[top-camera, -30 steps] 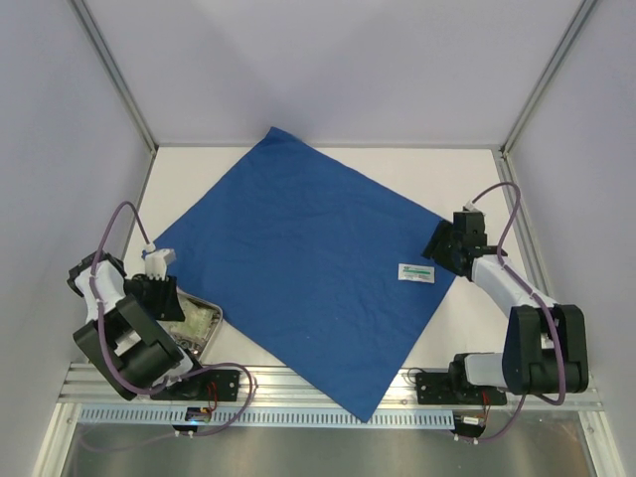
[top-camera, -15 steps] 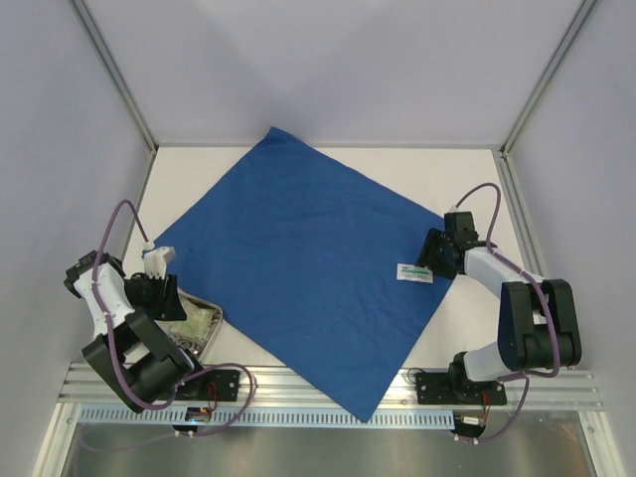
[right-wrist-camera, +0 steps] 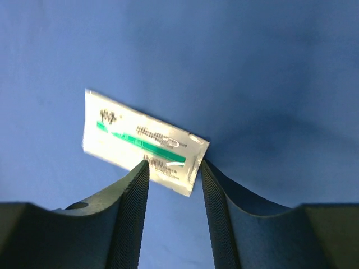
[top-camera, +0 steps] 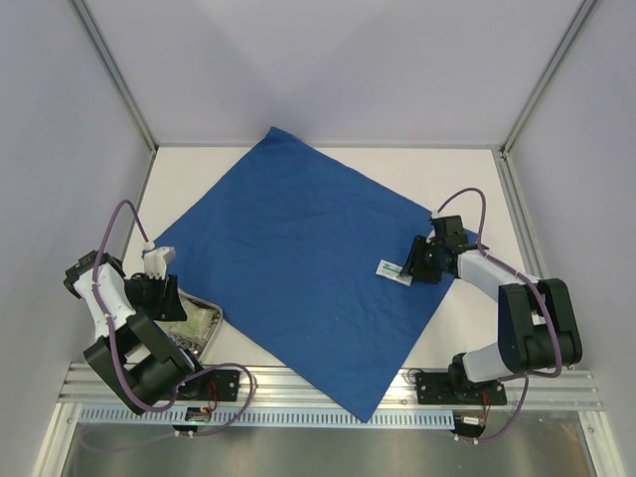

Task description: Prepare the surgical pack

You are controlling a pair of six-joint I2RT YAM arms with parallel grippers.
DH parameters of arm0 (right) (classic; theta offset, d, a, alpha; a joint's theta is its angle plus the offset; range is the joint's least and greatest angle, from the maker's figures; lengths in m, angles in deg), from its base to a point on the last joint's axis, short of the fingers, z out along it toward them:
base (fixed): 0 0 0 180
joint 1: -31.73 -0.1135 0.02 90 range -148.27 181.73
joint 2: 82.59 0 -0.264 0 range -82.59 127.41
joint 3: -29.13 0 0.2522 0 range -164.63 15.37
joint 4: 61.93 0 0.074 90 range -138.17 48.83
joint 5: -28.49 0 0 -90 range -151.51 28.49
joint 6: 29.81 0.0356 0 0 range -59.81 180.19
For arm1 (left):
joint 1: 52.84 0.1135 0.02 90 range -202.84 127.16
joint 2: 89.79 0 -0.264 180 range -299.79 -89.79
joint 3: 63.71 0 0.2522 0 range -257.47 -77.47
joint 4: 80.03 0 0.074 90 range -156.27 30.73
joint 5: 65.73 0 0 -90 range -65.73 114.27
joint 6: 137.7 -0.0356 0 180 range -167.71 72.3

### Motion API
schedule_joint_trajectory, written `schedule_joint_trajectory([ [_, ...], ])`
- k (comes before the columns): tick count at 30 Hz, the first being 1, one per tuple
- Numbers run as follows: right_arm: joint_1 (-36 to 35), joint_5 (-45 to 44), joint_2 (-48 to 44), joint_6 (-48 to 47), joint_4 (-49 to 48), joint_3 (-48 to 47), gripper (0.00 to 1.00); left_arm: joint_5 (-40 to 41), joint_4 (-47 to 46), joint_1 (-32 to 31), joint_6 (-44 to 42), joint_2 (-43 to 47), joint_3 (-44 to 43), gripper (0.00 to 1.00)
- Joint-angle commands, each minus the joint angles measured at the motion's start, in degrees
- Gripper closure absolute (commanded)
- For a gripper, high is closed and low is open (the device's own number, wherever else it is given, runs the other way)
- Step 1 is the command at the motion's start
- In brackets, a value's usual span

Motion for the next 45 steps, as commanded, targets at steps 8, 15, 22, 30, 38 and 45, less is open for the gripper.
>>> schedule_joint_trajectory([
  [8,-13.7,-12.3,-0.4,-8.7,20.1,-12.7,0.38,-1.8,3.4,-0.1,-0.5,1.7,-4.3,0.5],
  [15,-15.0,-18.3,7.2,-16.5,25.8,-20.8,0.34,-1.7,3.7,-0.1,-0.7,2.4,-4.6,0.5],
  [22,-16.7,-12.3,15.1,-21.7,28.4,-24.6,0.33,-1.6,4.5,-0.1,-1.1,2.8,-5.7,0.5],
  [30,-20.8,-21.0,17.4,-25.9,26.0,-25.4,0.28,-1.9,4.4,-0.1,-1.0,2.2,-5.7,0.5],
  [38,-21.5,-18.4,21.3,-28.9,23.0,-27.8,0.32,-1.5,4.8,-0.1,-1.6,2.8,-5.6,0.5],
  [45,-21.4,-13.7,24.1,-29.5,21.0,-27.4,0.57,-1.4,5.3,-0.1,-2.1,3.6,-5.4,0.5],
])
